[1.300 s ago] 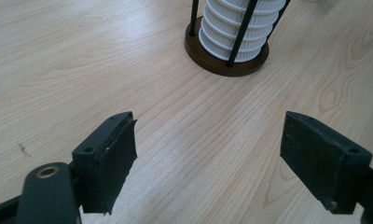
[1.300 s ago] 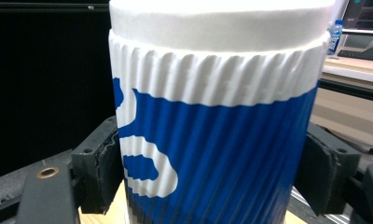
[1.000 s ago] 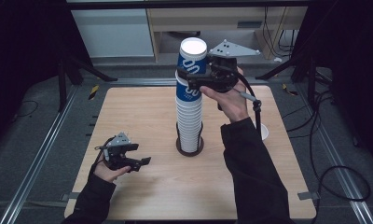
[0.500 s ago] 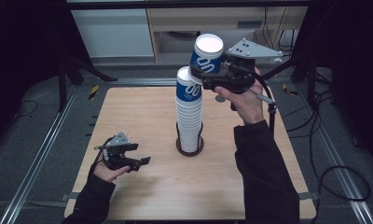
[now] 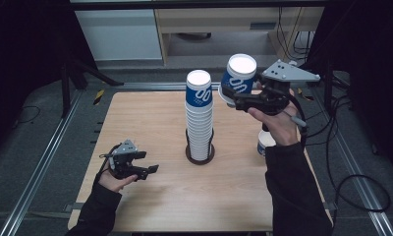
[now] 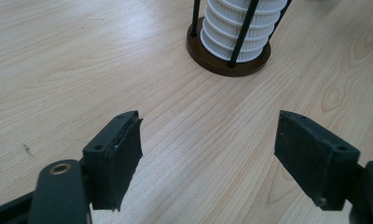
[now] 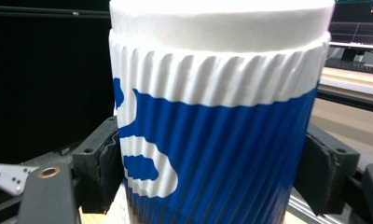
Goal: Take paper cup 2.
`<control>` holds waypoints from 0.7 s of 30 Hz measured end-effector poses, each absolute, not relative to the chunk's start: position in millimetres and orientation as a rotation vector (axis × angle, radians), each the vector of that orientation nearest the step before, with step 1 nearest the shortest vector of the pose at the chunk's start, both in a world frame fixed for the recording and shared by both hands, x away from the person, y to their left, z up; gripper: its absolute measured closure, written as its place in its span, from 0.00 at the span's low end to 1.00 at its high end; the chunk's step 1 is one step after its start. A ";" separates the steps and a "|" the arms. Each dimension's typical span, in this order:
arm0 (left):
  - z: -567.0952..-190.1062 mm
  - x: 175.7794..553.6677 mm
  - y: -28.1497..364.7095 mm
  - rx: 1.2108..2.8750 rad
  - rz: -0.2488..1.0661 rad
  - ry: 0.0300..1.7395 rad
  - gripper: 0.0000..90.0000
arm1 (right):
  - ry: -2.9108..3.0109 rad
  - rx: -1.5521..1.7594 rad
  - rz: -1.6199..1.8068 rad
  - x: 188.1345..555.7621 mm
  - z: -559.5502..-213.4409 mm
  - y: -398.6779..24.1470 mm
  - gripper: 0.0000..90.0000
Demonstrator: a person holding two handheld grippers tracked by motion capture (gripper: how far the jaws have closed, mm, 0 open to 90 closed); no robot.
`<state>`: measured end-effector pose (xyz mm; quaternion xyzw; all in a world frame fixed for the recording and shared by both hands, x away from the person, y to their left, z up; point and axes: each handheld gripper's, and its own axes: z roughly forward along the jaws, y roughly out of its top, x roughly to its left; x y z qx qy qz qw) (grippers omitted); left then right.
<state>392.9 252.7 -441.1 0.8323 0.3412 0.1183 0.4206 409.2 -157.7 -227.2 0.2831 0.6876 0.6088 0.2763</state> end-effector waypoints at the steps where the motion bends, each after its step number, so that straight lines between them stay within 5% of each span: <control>1: -441.0 392.7 252.8 2.083 0.301 0.859 0.26 | 1.852 0.760 1.632 407.5 -229.5 -159.4 0.23; 21: -439.9 392.3 251.4 2.099 0.330 0.853 0.34 | 2.034 0.771 1.491 394.1 -284.8 -179.2 0.23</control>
